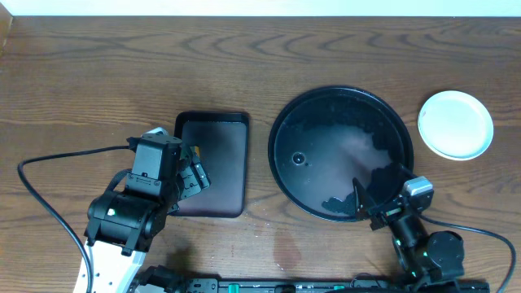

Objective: Clean dirty plates on tray and stack at the side

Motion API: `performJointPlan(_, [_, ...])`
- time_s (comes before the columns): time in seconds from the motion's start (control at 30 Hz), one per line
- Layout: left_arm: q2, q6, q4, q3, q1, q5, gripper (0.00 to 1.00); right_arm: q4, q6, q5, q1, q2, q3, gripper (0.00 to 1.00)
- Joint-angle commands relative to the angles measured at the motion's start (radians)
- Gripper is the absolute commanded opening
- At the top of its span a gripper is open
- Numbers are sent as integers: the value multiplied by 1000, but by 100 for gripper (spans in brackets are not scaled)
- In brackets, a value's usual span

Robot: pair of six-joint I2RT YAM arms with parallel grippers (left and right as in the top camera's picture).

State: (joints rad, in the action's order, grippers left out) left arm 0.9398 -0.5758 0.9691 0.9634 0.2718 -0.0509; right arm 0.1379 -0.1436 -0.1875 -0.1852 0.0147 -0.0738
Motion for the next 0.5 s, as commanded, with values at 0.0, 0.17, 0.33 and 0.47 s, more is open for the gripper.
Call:
performJointPlan(0.0, [0,3,3,13,0,-1,83,-90,16,-8,10,-10,70,99])
performJointPlan(0.17, [0,3,3,13,0,-1,83,-92,76,3,9,-10,68,99])
performJointPlan(0.33, [0,3,3,13,0,-1,83,-80,241,4,9,-10,68,99])
performJointPlan(0.47, [0,3,3,13,0,-1,83,-79,276,11,9,-10,68,99])
